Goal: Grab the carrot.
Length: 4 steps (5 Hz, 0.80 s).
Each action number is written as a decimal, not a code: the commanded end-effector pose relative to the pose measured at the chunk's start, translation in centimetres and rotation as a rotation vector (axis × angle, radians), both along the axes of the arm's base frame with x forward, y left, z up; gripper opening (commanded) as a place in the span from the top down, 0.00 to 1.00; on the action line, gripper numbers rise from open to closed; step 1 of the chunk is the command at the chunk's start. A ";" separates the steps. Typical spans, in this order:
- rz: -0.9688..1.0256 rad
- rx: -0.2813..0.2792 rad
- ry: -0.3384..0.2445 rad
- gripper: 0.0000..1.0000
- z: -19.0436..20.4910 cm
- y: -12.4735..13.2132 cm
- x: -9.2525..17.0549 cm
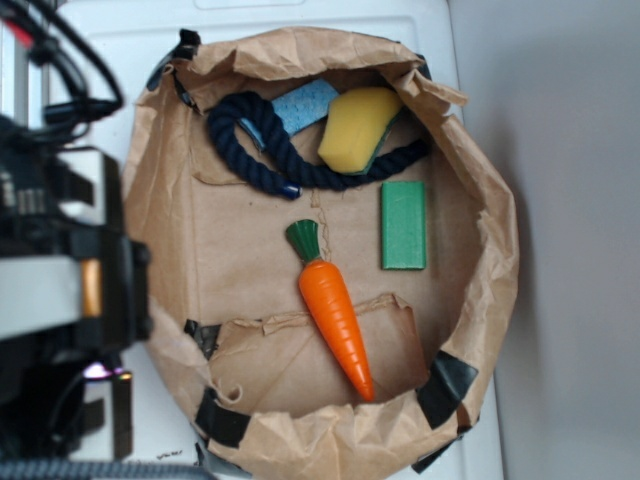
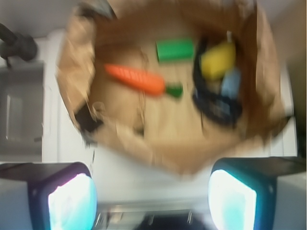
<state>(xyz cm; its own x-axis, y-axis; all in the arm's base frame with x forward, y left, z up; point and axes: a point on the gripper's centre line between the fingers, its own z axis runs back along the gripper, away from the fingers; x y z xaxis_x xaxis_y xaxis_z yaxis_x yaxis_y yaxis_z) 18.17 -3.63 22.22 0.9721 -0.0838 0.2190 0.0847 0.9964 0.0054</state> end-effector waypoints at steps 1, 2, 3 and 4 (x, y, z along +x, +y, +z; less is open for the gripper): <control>-0.500 -0.127 -0.112 0.00 1.2 1.0 1.1; -0.568 -0.143 -0.110 0.00 1.2 1.4 2.0; -0.545 -0.087 -0.042 0.00 -1.2 0.4 4.5; -0.540 0.005 0.000 0.00 -4.4 -0.6 6.3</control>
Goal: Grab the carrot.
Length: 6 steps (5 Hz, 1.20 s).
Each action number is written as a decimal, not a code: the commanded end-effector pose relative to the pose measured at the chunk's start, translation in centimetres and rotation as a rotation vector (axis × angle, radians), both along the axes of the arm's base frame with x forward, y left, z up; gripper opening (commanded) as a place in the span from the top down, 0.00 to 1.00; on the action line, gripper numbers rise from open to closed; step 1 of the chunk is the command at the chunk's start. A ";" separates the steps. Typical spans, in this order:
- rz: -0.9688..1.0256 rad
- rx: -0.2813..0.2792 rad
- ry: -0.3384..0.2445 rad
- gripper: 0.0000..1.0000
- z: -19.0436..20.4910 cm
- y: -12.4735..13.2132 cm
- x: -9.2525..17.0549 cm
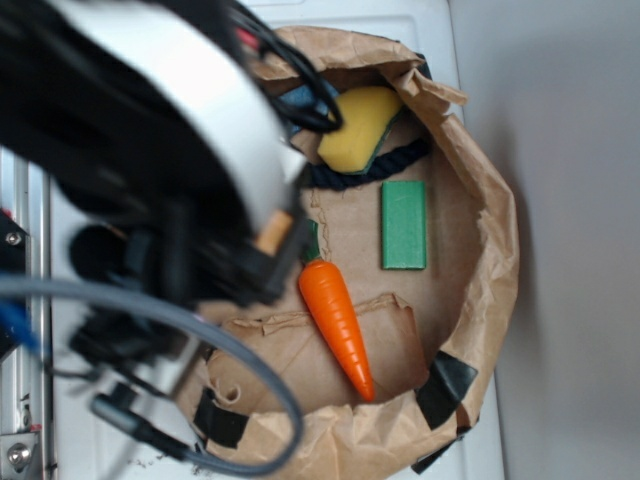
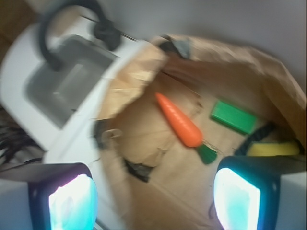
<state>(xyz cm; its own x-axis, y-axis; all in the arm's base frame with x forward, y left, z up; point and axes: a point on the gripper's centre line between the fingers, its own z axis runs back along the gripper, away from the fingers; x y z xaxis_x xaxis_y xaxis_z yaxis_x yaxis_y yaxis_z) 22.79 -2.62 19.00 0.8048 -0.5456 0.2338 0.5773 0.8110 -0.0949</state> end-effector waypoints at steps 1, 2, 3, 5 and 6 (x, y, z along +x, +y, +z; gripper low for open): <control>-0.022 0.133 -0.062 0.00 -4.1 -1.6 3.8; -0.064 0.158 -0.041 0.00 -6.2 -1.4 4.7; -0.064 0.158 -0.041 0.00 -6.2 -1.4 4.7; -0.064 0.158 -0.041 0.00 -6.2 -1.4 4.7; -0.064 0.158 -0.041 0.00 -6.2 -1.4 4.7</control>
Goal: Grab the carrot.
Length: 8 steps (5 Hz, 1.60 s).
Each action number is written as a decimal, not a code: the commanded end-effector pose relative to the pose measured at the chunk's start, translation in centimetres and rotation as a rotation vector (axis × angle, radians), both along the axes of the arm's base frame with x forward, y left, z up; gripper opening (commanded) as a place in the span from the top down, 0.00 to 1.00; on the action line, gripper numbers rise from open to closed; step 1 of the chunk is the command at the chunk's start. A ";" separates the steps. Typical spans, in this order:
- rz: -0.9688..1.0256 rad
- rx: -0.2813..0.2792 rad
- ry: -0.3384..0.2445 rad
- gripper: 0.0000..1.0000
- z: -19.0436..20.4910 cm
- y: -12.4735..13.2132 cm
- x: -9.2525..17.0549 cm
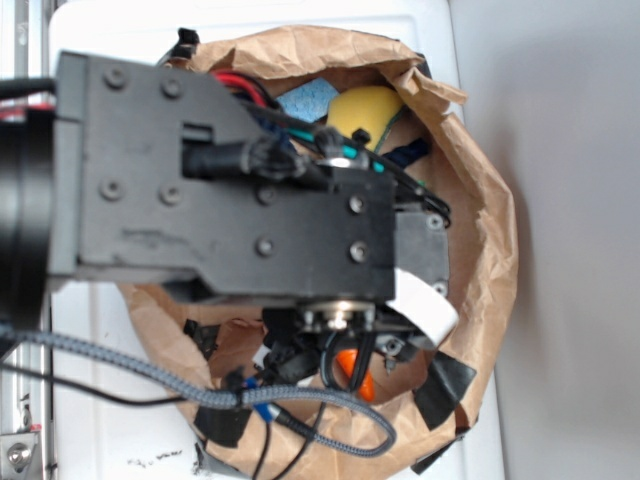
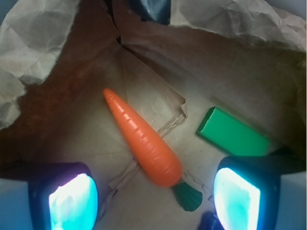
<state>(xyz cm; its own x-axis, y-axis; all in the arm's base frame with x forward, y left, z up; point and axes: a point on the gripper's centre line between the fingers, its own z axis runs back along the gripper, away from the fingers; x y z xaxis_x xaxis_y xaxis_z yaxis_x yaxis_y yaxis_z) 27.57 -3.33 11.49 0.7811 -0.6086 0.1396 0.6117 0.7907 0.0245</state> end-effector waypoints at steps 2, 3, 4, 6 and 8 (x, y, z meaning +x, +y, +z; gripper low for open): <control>-0.043 0.025 -0.056 0.00 -3.8 -0.7 0.1; -0.026 0.055 -0.058 0.00 -5.7 -0.8 0.5; -0.056 0.031 -0.018 0.00 -8.0 -0.9 1.8; 0.019 0.062 -0.012 1.00 -9.1 -1.5 3.1; 0.020 0.014 -0.038 1.00 -4.2 -0.6 1.1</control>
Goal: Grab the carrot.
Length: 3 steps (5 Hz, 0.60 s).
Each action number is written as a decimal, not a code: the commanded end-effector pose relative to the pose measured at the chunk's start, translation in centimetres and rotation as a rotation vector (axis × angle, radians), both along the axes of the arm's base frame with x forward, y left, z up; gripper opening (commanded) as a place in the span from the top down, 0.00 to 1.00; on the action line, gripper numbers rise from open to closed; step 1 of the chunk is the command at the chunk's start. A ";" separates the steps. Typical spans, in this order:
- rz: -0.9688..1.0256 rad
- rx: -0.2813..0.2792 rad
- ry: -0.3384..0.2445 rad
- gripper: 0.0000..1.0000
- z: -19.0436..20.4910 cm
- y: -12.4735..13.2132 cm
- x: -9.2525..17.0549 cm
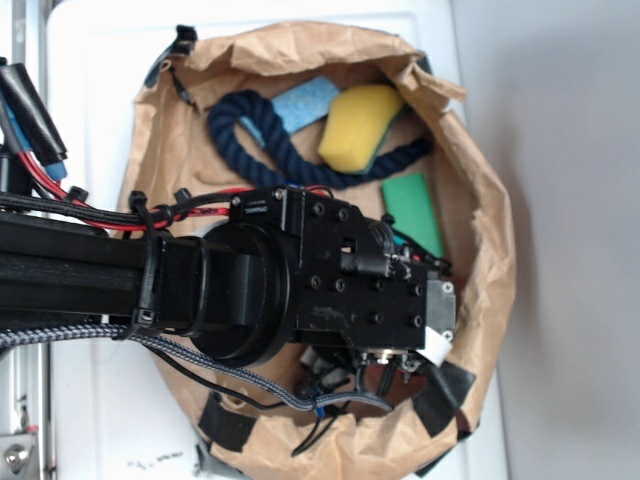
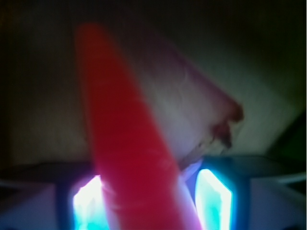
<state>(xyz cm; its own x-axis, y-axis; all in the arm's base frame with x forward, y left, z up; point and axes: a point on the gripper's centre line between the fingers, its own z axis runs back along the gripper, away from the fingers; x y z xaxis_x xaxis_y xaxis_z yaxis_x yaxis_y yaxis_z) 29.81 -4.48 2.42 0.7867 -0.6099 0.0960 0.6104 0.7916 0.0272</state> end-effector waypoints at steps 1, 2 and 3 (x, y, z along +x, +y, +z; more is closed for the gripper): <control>0.104 0.045 -0.109 1.00 9.3 0.4 -2.1; 0.088 0.059 -0.162 1.00 12.8 -0.5 -4.1; 0.128 0.138 -0.196 1.00 14.3 -1.6 -5.2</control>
<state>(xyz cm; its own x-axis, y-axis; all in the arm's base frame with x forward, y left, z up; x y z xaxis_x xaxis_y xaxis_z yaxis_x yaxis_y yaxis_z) 24.59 -4.96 14.85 0.8528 -0.5120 0.1029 0.4806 0.8466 0.2286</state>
